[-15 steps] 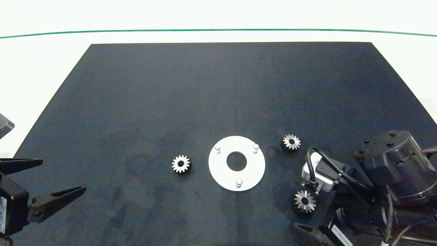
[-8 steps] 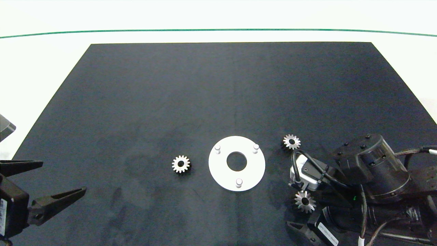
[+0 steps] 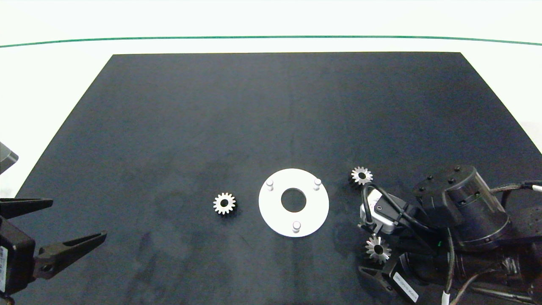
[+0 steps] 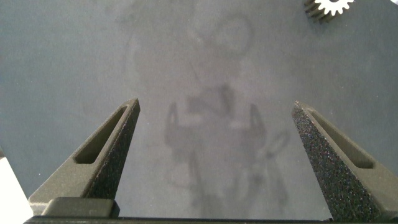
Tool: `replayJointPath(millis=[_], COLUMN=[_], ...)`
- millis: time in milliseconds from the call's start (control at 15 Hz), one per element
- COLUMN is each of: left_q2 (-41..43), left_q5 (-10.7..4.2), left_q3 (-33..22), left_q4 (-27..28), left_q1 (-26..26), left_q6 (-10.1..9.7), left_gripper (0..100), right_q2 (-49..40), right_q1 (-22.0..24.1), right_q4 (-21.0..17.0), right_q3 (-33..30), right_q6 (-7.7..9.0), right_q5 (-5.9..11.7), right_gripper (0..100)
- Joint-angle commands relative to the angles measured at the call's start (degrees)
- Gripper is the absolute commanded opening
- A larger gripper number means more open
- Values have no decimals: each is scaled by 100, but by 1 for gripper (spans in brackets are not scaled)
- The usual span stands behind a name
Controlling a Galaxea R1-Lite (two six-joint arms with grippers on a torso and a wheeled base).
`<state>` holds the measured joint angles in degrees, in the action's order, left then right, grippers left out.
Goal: Install three planetary gears onto the carrier pins
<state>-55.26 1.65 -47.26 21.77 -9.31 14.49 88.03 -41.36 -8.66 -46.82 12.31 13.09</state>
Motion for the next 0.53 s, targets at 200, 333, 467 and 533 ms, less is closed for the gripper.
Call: replayJointPath(millis=[200, 333, 467, 533], left_q2=[-11, 6, 6, 6], left_q5=[2, 46, 46, 46], left_q3=[24, 24, 33, 33], left_q4=[2, 2, 2, 2], left_q1=[0, -18, -35, -27], left_q6=[-8, 1, 1, 1], left_gripper=[100, 100, 100, 100], right_q2=[13, 21, 21, 21], right_q1=[-3, -3, -3, -3], right_q4=[13, 39, 48, 48], right_q3=[7, 7, 24, 24], right_q6=[-1, -1, -1, -1], right_q5=[-8, 0, -8, -8], right_gripper=[72, 68, 65, 62])
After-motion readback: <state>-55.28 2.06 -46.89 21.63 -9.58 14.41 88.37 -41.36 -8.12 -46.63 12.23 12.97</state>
